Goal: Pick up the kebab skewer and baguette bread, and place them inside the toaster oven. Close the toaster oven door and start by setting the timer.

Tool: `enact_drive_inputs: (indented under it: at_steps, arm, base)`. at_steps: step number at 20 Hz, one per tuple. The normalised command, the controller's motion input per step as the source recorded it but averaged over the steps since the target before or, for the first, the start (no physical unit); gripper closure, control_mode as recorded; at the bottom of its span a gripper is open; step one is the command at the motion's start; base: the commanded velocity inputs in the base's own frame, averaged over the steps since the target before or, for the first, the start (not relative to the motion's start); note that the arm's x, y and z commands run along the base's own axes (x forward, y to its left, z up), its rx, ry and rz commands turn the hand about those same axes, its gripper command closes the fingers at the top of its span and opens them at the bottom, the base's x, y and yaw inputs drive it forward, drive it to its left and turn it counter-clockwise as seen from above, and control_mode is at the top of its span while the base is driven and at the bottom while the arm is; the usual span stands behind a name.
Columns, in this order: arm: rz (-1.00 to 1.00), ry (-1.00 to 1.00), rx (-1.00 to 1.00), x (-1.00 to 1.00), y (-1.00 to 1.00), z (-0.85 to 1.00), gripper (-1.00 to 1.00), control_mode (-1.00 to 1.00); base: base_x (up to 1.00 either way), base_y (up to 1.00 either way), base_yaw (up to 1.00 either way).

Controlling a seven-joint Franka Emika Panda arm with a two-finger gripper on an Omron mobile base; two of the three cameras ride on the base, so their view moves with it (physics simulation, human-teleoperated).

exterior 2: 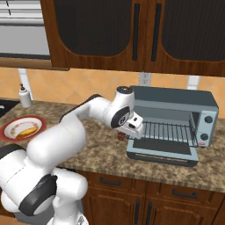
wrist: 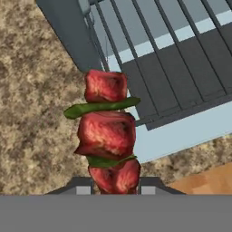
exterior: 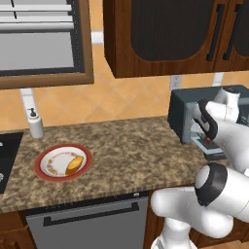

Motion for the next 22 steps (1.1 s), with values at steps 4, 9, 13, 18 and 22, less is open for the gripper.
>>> enact_drive_inputs:
  at_steps: [4, 9, 13, 18, 22]
  arm:
    - [-0.06, 0.00, -0.02, 0.29, -0.76, 0.00, 1.00, -1.00]
    - [-0.07, -0.06, 0.00, 0.34, -0.20, 0.01, 1.00, -1.00]
    - [-0.10, -0.05, 0.00, 0.32, -0.10, 0.00, 1.00, -1.00]
    - [-0.09, -0.03, 0.01, 0.43, -0.29, 0.00, 1.00, -1.00]
    - [-0.08, -0.06, 0.00, 0.04, -0.19, -0.15, 1.00, -1.00]
  base:
    - [0.00, 0.00, 0.00]
    - [0.00, 0.00, 0.00]
    - [0.00, 0.00, 0.00]
    - [0.00, 0.00, 0.00]
    - [0.00, 0.00, 0.00]
